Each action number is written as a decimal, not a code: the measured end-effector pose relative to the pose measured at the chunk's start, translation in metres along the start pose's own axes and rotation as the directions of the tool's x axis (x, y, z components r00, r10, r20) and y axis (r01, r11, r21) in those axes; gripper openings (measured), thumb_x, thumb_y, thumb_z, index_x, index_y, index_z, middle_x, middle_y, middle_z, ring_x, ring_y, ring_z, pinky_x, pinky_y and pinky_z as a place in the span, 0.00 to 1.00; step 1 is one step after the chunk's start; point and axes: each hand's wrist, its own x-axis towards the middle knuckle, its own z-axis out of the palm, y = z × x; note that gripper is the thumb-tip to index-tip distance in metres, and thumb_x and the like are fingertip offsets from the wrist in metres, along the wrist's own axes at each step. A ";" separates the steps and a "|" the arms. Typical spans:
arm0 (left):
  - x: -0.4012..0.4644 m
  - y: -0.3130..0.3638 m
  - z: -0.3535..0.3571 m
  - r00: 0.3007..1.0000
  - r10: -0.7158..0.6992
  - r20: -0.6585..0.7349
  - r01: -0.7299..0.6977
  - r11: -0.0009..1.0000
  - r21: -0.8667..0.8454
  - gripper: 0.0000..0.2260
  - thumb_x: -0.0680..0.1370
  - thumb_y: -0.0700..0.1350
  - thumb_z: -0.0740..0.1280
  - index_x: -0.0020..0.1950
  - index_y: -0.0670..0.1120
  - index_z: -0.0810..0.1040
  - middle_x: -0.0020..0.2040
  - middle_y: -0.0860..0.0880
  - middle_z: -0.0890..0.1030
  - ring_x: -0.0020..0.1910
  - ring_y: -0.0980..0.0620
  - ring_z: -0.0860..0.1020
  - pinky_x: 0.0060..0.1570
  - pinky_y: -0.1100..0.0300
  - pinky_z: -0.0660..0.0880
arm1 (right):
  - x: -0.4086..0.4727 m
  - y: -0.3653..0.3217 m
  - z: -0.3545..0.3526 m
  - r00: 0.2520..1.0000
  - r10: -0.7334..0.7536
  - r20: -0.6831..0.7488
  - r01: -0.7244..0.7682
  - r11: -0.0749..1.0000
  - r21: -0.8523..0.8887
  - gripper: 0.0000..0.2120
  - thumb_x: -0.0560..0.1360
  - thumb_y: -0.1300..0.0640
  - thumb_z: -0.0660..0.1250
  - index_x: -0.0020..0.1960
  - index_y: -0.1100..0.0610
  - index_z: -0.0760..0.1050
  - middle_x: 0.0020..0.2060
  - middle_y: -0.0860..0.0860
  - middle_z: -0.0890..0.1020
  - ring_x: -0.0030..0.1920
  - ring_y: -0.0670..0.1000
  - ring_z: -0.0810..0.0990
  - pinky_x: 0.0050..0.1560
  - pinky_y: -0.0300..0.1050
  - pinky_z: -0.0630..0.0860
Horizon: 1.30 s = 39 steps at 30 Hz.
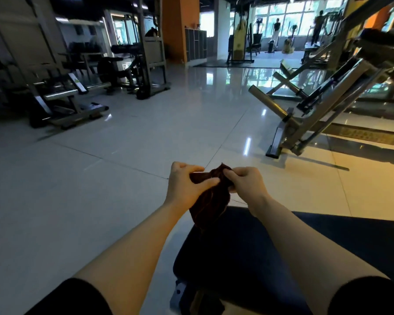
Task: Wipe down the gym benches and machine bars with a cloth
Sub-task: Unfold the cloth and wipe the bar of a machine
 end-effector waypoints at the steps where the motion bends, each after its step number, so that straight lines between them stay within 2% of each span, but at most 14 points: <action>1: 0.011 0.008 0.005 1.000 0.003 0.012 -0.004 0.999 0.041 0.20 0.68 0.49 0.78 0.57 0.48 0.79 0.56 0.50 0.66 0.49 0.58 0.72 0.57 0.67 0.71 | 0.013 -0.008 -0.001 1.000 0.000 -0.021 0.000 1.000 0.010 0.13 0.78 0.60 0.67 0.42 0.69 0.81 0.38 0.68 0.81 0.34 0.55 0.76 0.42 0.55 0.78; 4: 0.046 0.036 0.000 0.994 0.066 -0.092 -0.049 0.983 0.178 0.13 0.71 0.41 0.74 0.52 0.48 0.76 0.53 0.50 0.62 0.44 0.53 0.74 0.51 0.62 0.76 | 0.048 -0.047 -0.003 1.000 -0.001 -0.004 0.000 1.000 -0.016 0.11 0.78 0.61 0.65 0.43 0.66 0.82 0.43 0.67 0.82 0.37 0.57 0.79 0.48 0.56 0.80; 7: 0.083 0.068 -0.034 0.982 0.105 -0.155 -0.061 0.962 0.266 0.07 0.74 0.36 0.67 0.50 0.44 0.73 0.52 0.50 0.61 0.40 0.52 0.72 0.43 0.62 0.72 | 0.077 -0.101 -0.007 1.000 0.005 0.010 -0.005 0.999 -0.042 0.11 0.78 0.60 0.65 0.45 0.68 0.81 0.46 0.68 0.81 0.47 0.66 0.81 0.52 0.65 0.77; 9: 0.106 0.088 -0.066 0.981 0.096 -0.171 -0.040 0.952 0.305 0.04 0.77 0.37 0.65 0.51 0.41 0.75 0.52 0.50 0.62 0.40 0.51 0.73 0.45 0.61 0.73 | 0.090 -0.143 -0.006 1.000 0.007 0.022 -0.006 0.998 -0.065 0.11 0.78 0.61 0.65 0.44 0.68 0.81 0.46 0.68 0.81 0.46 0.66 0.81 0.52 0.65 0.78; 12: 0.141 0.120 -0.126 0.983 0.030 -0.180 0.028 0.949 0.315 0.06 0.80 0.40 0.64 0.53 0.39 0.78 0.52 0.50 0.65 0.42 0.54 0.72 0.46 0.67 0.70 | 0.104 -0.219 -0.001 0.999 0.013 0.042 -0.011 0.998 -0.058 0.11 0.79 0.62 0.64 0.40 0.59 0.81 0.42 0.64 0.83 0.35 0.55 0.79 0.42 0.49 0.80; 15: 0.171 0.160 -0.196 0.987 -0.001 -0.161 0.055 0.943 0.329 0.07 0.79 0.43 0.66 0.53 0.42 0.81 0.50 0.51 0.68 0.42 0.56 0.71 0.44 0.69 0.65 | 0.116 -0.308 0.009 0.996 0.049 0.079 -0.047 0.999 -0.021 0.08 0.80 0.65 0.63 0.46 0.62 0.81 0.39 0.59 0.81 0.32 0.52 0.79 0.35 0.42 0.80; 20: 0.214 0.235 -0.338 0.991 -0.027 -0.128 0.063 0.955 0.291 0.07 0.76 0.46 0.70 0.48 0.43 0.82 0.46 0.51 0.73 0.45 0.52 0.75 0.43 0.67 0.64 | 0.121 -0.472 0.033 0.990 0.043 0.131 -0.047 0.998 0.034 0.12 0.78 0.69 0.62 0.39 0.62 0.80 0.41 0.64 0.82 0.36 0.53 0.83 0.42 0.42 0.83; 23: 0.230 0.274 -0.414 0.992 -0.017 -0.127 0.053 0.956 0.288 0.08 0.78 0.47 0.68 0.52 0.44 0.81 0.49 0.50 0.71 0.45 0.52 0.72 0.46 0.63 0.66 | 0.112 -0.559 0.053 0.982 0.058 0.180 -0.077 0.992 0.101 0.11 0.80 0.68 0.59 0.43 0.63 0.78 0.42 0.62 0.80 0.41 0.56 0.80 0.49 0.51 0.82; 25: 0.241 0.291 -0.449 0.996 -0.008 -0.093 0.035 0.955 0.295 0.07 0.79 0.47 0.66 0.53 0.45 0.80 0.50 0.47 0.75 0.46 0.49 0.76 0.46 0.59 0.71 | 0.111 -0.601 0.072 0.984 0.053 0.172 -0.080 0.984 0.158 0.10 0.81 0.67 0.58 0.49 0.64 0.78 0.45 0.61 0.80 0.44 0.59 0.81 0.49 0.54 0.82; 28: 0.256 0.302 -0.482 0.996 -0.007 -0.092 0.029 0.970 0.240 0.07 0.81 0.45 0.62 0.50 0.44 0.76 0.44 0.47 0.78 0.43 0.49 0.77 0.38 0.60 0.71 | 0.112 -0.640 0.103 0.977 0.036 0.211 -0.083 0.973 0.217 0.11 0.83 0.58 0.58 0.57 0.62 0.77 0.49 0.58 0.80 0.49 0.62 0.82 0.47 0.52 0.83; 30: 0.267 0.302 -0.497 0.993 -0.016 -0.119 0.036 0.985 0.171 0.06 0.82 0.44 0.61 0.50 0.44 0.74 0.40 0.51 0.75 0.39 0.53 0.75 0.34 0.63 0.68 | 0.115 -0.655 0.120 0.963 0.020 0.268 -0.071 0.981 0.181 0.15 0.83 0.51 0.58 0.61 0.60 0.76 0.52 0.57 0.78 0.50 0.60 0.82 0.48 0.52 0.82; 33: 0.288 0.296 -0.514 0.989 -0.073 -0.131 0.079 0.996 0.042 0.05 0.82 0.43 0.60 0.49 0.43 0.72 0.37 0.51 0.72 0.36 0.53 0.72 0.32 0.63 0.66 | 0.127 -0.661 0.144 0.939 0.032 0.342 -0.083 0.987 0.134 0.16 0.84 0.48 0.55 0.63 0.57 0.73 0.54 0.56 0.78 0.51 0.57 0.81 0.53 0.53 0.79; 36: 0.317 0.275 -0.530 0.975 -0.198 -0.095 0.187 0.975 -0.118 0.07 0.83 0.41 0.57 0.51 0.40 0.73 0.39 0.47 0.73 0.37 0.51 0.71 0.35 0.59 0.68 | 0.156 -0.648 0.171 0.910 0.111 0.401 -0.142 0.989 0.047 0.18 0.83 0.46 0.54 0.67 0.55 0.70 0.61 0.57 0.76 0.60 0.59 0.77 0.62 0.57 0.75; 39: 0.352 0.255 -0.543 0.954 -0.291 -0.076 0.273 0.943 -0.192 0.08 0.83 0.41 0.56 0.53 0.40 0.72 0.43 0.44 0.75 0.41 0.48 0.74 0.40 0.56 0.71 | 0.198 -0.633 0.200 0.853 0.144 0.501 -0.164 0.986 -0.003 0.18 0.83 0.47 0.56 0.68 0.54 0.71 0.63 0.55 0.76 0.61 0.58 0.76 0.61 0.56 0.75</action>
